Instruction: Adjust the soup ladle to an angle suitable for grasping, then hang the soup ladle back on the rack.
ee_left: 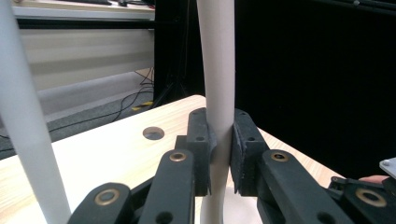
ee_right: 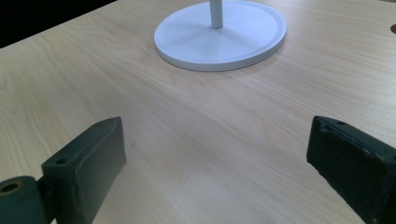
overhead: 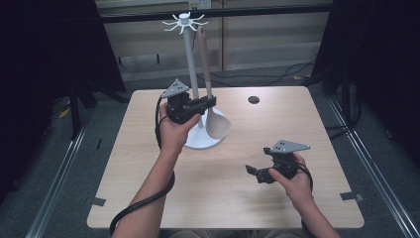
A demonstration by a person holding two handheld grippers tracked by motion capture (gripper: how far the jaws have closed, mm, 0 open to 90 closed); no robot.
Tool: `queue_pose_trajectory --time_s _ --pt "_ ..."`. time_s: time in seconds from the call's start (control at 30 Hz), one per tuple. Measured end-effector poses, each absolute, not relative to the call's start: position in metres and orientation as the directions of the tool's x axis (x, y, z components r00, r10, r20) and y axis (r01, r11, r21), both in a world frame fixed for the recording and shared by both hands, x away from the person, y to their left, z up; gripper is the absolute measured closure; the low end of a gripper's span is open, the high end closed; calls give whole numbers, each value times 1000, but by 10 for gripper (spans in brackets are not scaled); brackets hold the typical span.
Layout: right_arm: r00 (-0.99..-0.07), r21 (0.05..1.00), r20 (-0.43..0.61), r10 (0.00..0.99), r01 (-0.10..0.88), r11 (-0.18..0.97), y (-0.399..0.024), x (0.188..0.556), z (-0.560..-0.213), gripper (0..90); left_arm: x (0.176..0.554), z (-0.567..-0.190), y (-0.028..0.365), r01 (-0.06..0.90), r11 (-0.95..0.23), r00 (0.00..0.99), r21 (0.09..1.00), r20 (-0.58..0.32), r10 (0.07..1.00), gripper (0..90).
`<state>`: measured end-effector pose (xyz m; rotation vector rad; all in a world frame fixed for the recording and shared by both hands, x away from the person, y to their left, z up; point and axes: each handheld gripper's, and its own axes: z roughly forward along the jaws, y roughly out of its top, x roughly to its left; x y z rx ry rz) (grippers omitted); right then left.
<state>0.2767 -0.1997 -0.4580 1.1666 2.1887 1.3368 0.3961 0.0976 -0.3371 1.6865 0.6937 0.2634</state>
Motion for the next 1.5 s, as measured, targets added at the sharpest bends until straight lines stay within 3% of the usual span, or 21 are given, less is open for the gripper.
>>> queue_pose_trajectory --time_s 1.5 --pt "-629 839 123 768 479 259 -197 273 -462 42 419 -353 112 298 -35 759 954 -215 615 774"
